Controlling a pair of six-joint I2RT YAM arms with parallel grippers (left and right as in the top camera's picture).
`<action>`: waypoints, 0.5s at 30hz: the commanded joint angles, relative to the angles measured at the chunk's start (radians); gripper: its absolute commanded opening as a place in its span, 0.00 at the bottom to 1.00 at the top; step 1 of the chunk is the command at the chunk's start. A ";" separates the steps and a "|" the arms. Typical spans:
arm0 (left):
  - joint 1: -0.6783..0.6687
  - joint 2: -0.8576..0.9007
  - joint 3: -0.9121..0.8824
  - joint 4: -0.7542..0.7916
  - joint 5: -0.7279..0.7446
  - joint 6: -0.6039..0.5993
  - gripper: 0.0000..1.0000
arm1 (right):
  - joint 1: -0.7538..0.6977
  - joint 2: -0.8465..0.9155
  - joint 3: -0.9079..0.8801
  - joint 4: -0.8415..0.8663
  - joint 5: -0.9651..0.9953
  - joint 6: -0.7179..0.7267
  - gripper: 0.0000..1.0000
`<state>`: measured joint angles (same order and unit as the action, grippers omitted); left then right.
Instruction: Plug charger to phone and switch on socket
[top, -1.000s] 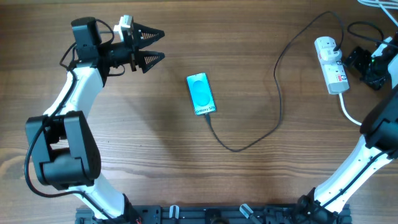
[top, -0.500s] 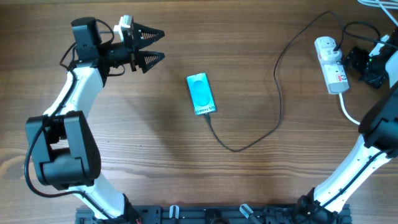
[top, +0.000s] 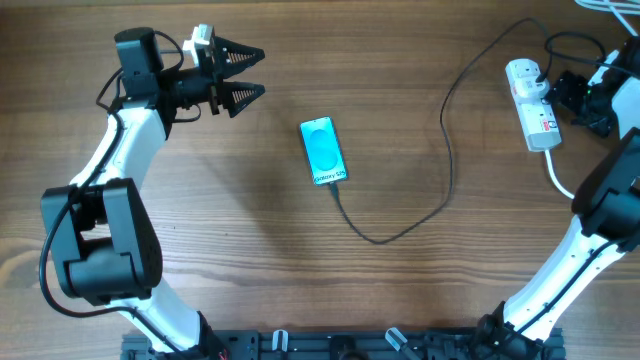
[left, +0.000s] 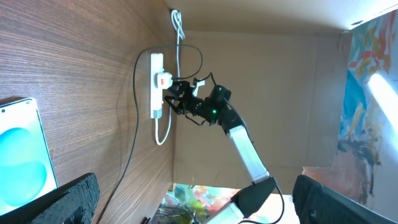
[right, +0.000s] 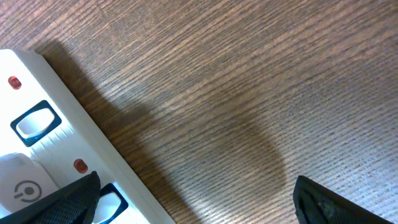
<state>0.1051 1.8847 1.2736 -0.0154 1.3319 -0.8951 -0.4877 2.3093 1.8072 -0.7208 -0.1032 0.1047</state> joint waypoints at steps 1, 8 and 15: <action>0.005 -0.014 0.002 0.003 0.001 0.021 1.00 | 0.038 0.025 -0.033 -0.070 0.021 -0.028 1.00; 0.005 -0.014 0.002 0.003 0.001 0.021 1.00 | 0.038 0.025 -0.033 -0.104 0.009 -0.052 1.00; 0.005 -0.014 0.002 0.003 0.001 0.021 1.00 | 0.036 0.025 -0.033 -0.138 0.000 -0.053 1.00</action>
<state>0.1047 1.8847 1.2736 -0.0158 1.3319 -0.8951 -0.4801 2.3047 1.8149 -0.7910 -0.0978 0.1036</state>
